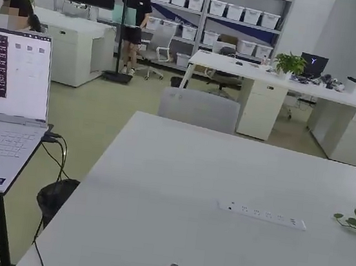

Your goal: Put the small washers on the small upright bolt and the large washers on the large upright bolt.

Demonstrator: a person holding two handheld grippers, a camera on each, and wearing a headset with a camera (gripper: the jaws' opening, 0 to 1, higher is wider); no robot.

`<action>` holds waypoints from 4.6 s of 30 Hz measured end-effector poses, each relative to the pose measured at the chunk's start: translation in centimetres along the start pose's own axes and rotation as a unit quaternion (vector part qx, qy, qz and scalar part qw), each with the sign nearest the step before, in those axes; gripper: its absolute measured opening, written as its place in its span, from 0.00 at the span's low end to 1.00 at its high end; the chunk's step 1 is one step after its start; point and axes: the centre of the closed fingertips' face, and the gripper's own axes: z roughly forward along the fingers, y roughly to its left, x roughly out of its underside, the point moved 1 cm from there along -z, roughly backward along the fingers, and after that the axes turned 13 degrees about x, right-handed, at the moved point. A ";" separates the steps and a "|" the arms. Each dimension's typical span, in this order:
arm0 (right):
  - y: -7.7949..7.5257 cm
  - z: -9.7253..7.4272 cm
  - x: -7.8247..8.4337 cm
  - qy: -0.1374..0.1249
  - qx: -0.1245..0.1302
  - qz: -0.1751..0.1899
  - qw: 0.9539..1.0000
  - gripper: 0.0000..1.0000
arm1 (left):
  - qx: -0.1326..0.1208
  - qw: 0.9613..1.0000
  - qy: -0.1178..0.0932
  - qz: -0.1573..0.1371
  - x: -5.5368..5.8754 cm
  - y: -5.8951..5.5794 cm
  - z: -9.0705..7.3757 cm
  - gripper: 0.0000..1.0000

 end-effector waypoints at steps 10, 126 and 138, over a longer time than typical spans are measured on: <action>0.4 0.0 -0.3 0.004 0.008 0.001 1.000 0.96 | 0.009 1.000 0.001 0.007 0.0 0.2 0.1 0.99; -1.0 14.4 0.9 0.218 -0.124 -0.368 0.896 0.44 | 0.002 0.999 0.033 0.039 -0.2 0.7 2.2 0.80; -1.3 14.7 1.0 0.225 -0.119 -0.386 0.886 0.37 | 0.002 0.999 0.038 0.035 0.2 0.5 2.2 0.77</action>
